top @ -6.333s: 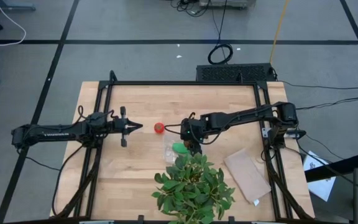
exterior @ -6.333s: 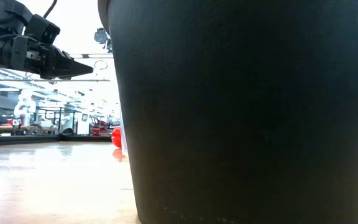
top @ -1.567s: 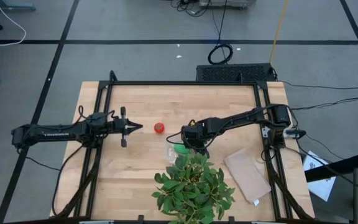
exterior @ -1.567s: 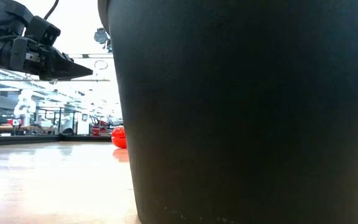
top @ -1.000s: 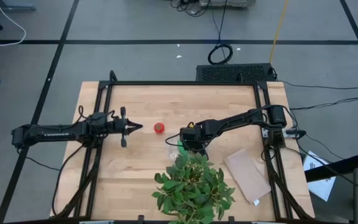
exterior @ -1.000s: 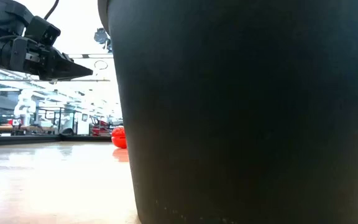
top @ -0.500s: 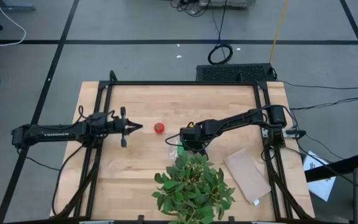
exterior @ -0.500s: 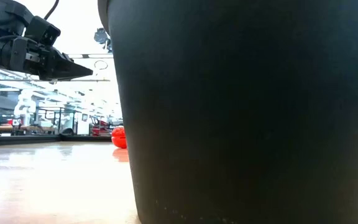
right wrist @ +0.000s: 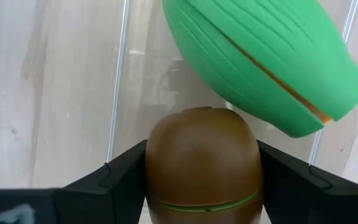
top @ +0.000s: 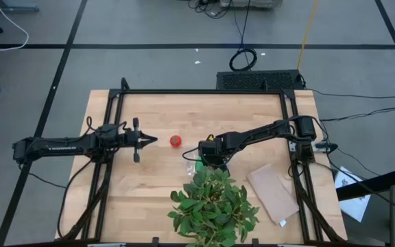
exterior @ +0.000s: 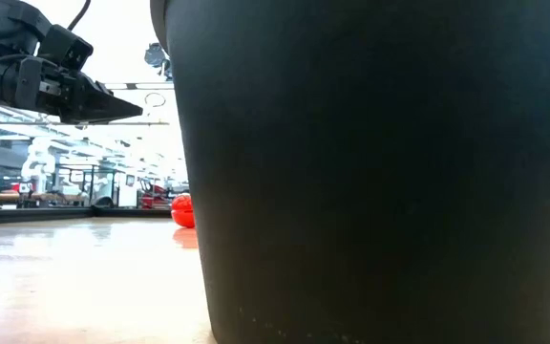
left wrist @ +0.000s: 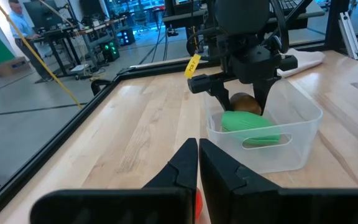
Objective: Pick and placing Produce into tupperware
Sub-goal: Put the brown kiwi into the transparent bin
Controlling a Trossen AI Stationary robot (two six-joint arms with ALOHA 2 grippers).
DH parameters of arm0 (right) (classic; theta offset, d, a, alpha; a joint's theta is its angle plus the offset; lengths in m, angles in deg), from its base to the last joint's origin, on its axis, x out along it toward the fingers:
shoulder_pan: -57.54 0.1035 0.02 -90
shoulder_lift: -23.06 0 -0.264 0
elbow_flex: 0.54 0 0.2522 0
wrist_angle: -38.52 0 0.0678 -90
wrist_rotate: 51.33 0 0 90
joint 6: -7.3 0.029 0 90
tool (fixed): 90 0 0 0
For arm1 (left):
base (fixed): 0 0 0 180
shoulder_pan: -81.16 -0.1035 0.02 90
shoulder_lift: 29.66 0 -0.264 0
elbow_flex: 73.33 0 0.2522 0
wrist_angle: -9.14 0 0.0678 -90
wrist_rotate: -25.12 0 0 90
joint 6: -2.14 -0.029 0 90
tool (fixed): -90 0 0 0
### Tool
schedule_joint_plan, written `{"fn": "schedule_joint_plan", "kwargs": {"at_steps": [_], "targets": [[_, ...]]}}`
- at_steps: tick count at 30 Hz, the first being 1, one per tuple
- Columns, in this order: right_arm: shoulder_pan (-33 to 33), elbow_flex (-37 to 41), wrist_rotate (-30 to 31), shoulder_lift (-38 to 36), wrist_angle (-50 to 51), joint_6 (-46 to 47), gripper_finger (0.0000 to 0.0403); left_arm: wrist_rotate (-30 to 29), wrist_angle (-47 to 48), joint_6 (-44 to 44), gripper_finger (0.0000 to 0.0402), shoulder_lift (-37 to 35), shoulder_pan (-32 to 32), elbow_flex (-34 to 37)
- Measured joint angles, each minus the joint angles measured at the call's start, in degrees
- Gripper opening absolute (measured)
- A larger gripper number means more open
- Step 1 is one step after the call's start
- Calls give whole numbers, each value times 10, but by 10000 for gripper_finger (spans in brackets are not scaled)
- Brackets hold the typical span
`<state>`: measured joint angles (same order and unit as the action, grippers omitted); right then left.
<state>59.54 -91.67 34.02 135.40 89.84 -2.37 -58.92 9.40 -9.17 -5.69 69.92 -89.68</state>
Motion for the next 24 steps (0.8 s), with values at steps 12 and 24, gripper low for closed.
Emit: {"fn": "schedule_joint_plan", "kwargs": {"at_steps": [12, 24], "targets": [[0, 0, 1, 0, 1, 6, 286, 0, 0, 0, 21, 0, 0, 0], [0, -1, 9, -8, -3, 14, 318, 0, 0, 0, 21, 0, 0, 0]]}}
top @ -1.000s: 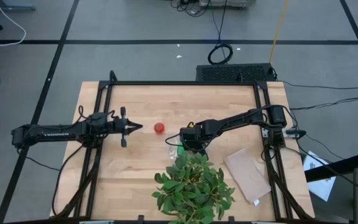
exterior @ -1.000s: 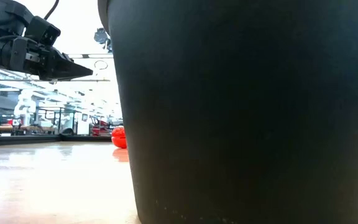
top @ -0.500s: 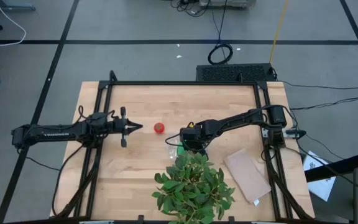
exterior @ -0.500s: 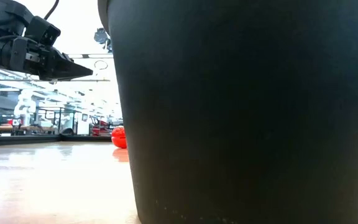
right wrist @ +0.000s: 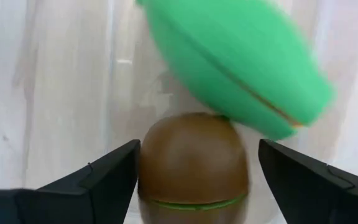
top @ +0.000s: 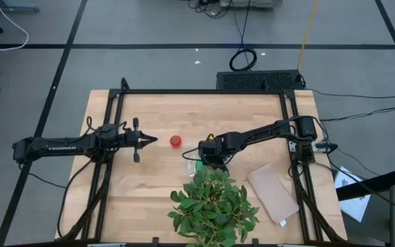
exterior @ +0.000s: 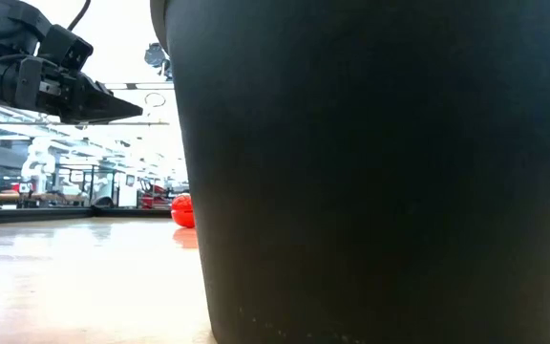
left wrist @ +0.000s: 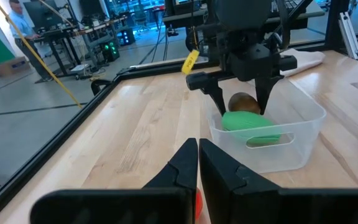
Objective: Pick and placing Produce into tupperware
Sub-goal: Put the brown kiwi into the transparent bin, then put the orange tomato into the transparent bin
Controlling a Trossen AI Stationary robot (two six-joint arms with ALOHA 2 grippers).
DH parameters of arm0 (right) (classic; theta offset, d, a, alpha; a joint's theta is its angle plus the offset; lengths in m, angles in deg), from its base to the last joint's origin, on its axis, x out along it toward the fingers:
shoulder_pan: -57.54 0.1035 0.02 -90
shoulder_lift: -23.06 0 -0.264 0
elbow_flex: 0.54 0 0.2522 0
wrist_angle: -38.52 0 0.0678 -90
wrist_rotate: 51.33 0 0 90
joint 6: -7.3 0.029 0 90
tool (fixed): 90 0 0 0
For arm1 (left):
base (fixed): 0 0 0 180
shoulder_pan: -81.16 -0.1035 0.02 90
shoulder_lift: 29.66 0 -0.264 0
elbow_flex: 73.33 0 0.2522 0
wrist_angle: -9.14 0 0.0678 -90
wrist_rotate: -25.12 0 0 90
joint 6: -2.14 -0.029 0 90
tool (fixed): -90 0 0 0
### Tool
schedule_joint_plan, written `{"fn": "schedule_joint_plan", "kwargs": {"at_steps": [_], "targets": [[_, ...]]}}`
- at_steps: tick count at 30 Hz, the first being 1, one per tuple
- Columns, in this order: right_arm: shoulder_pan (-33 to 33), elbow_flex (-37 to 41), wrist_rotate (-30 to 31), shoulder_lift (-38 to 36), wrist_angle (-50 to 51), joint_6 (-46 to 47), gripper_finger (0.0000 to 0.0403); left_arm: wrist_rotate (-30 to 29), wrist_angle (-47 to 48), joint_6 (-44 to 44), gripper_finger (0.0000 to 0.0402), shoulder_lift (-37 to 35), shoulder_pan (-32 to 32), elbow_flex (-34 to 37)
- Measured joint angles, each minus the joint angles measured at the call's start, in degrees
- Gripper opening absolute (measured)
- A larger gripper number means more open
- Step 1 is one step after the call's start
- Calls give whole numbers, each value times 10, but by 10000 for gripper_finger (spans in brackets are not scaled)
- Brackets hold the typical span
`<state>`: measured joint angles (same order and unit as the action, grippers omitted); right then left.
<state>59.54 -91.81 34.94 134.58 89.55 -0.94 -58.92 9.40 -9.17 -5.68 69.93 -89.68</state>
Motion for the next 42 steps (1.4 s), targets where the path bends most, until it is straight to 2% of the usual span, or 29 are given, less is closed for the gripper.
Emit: {"fn": "schedule_joint_plan", "kwargs": {"at_steps": [12, 18, 29, 42], "targets": [[0, -32, -1, -1, 36, 0, 318, 0, 0, 3, 21, 0, 0, 0], [0, -54, 26, -1, 74, -3, 318, 0, 0, 3, 21, 0, 0, 0], [0, -74, 26, -3, 79, -12, 317, 0, 0, 5, 21, 0, 0, 0], [0, -74, 31, -5, 80, -14, 261, 0, 0, 7, 21, 0, 0, 0]]}}
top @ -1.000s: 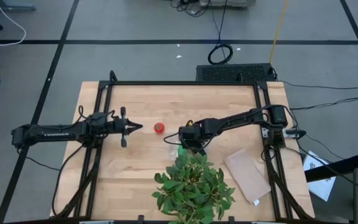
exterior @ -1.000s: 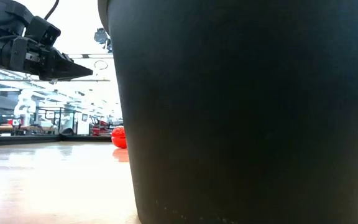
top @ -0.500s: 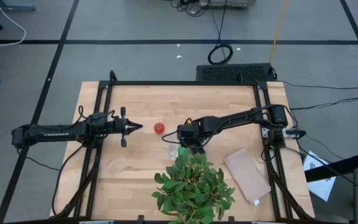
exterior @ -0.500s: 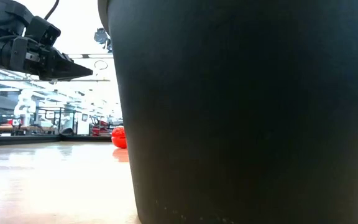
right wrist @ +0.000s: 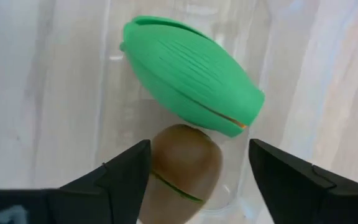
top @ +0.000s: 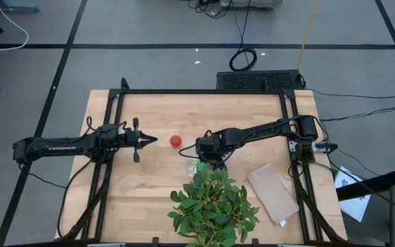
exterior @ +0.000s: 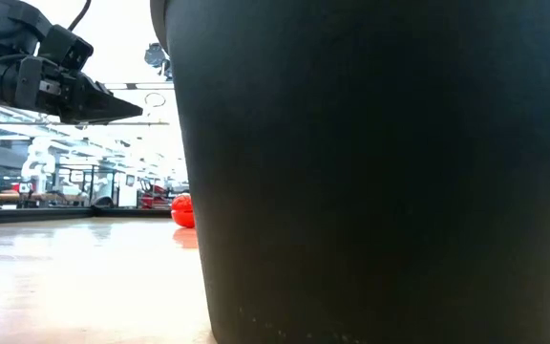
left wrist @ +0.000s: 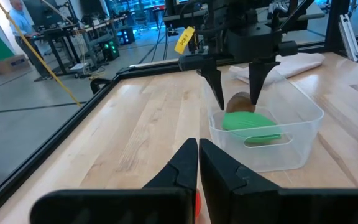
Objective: Pick and placing Produce into tupperware
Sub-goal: Put the orange tomato into the transparent bin
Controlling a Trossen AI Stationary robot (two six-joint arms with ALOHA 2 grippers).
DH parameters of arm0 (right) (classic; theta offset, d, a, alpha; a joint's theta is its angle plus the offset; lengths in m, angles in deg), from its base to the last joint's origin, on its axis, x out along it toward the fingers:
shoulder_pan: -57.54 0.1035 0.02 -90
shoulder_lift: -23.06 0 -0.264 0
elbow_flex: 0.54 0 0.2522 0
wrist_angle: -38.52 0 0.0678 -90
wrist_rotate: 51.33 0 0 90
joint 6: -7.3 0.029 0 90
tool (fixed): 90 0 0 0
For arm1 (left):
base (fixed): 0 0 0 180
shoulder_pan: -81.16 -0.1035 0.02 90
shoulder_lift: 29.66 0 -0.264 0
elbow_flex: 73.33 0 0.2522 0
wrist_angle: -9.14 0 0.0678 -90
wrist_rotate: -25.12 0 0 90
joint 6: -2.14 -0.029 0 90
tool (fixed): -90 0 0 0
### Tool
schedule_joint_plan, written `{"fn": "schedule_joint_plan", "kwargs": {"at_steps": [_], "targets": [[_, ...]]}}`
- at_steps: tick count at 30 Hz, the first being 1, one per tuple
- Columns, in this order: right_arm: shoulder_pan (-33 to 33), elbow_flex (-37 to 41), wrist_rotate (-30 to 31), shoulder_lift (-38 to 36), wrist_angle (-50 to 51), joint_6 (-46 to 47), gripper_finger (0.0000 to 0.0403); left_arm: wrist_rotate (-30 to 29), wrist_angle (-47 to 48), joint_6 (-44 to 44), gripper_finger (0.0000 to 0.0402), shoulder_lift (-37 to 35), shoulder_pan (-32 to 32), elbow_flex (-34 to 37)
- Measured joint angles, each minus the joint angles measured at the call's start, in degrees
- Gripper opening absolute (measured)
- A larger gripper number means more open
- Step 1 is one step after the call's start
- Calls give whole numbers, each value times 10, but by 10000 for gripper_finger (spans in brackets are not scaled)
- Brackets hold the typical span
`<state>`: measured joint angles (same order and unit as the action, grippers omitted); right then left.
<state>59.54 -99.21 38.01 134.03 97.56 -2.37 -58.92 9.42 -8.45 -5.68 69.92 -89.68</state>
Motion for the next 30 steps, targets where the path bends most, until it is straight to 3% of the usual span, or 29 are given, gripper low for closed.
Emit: {"fn": "schedule_joint_plan", "kwargs": {"at_steps": [5, 17, 30], "targets": [[0, 0, 37, -11, -5, -8, 202, 0, 0, 0, 21, 0, 0, 0], [0, 0, 37, -20, -4, -34, 12, 0, 4, 0, 21, 0, 0, 0], [0, 0, 36, -26, 7, -32, 2, 0, 4, 0, 21, 0, 0, 0]]}}
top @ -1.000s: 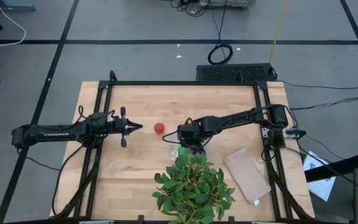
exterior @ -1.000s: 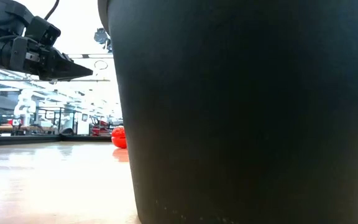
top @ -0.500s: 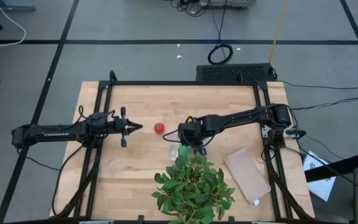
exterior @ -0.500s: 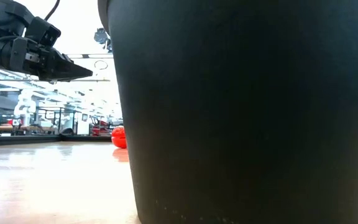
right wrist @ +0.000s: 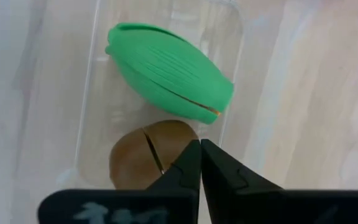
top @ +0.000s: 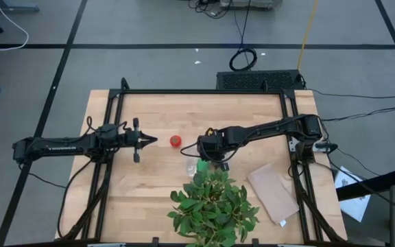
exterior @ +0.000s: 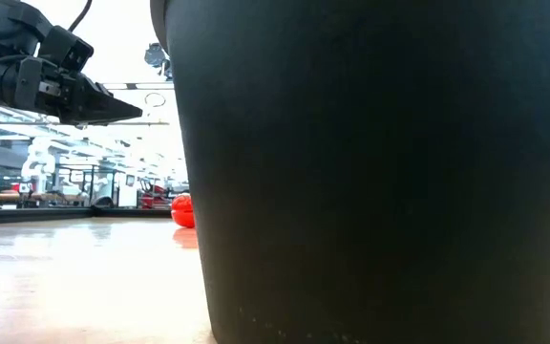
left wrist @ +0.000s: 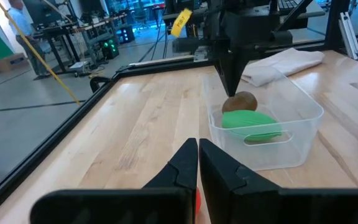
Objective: Pick and placing Produce into tupperware
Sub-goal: Put the orange tomato into the transparent bin
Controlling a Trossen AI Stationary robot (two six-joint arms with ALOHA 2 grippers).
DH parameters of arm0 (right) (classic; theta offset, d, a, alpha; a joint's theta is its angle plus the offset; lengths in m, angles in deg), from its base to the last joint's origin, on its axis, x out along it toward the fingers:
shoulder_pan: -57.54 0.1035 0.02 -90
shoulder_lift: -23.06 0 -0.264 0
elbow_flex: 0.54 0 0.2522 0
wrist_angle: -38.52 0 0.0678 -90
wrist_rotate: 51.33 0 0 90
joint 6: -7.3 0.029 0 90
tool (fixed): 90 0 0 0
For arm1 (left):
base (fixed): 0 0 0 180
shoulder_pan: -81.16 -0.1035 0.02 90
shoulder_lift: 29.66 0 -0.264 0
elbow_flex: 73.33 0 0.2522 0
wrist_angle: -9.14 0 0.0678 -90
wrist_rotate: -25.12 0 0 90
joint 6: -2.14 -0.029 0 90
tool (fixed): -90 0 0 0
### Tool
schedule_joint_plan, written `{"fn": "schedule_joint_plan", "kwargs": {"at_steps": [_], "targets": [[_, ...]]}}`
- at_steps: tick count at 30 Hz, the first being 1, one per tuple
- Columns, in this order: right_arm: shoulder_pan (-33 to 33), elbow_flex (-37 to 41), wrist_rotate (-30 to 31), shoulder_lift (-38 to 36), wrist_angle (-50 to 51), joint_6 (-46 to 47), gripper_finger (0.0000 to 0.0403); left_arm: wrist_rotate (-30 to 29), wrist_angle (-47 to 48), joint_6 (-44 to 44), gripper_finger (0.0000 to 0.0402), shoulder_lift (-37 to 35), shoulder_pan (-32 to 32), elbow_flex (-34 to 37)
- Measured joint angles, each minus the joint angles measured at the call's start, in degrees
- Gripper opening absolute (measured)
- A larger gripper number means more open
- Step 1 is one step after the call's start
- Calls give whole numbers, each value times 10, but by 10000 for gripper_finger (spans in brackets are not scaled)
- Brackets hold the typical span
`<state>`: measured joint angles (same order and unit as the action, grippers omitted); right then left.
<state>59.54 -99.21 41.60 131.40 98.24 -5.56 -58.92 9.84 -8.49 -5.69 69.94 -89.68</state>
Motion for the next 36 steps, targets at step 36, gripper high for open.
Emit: {"fn": "schedule_joint_plan", "kwargs": {"at_steps": [36], "targets": [[-9, 84, -172, -301, -95, 73, 0, -2, 0, 4, 21, 0, 0, 0]]}}
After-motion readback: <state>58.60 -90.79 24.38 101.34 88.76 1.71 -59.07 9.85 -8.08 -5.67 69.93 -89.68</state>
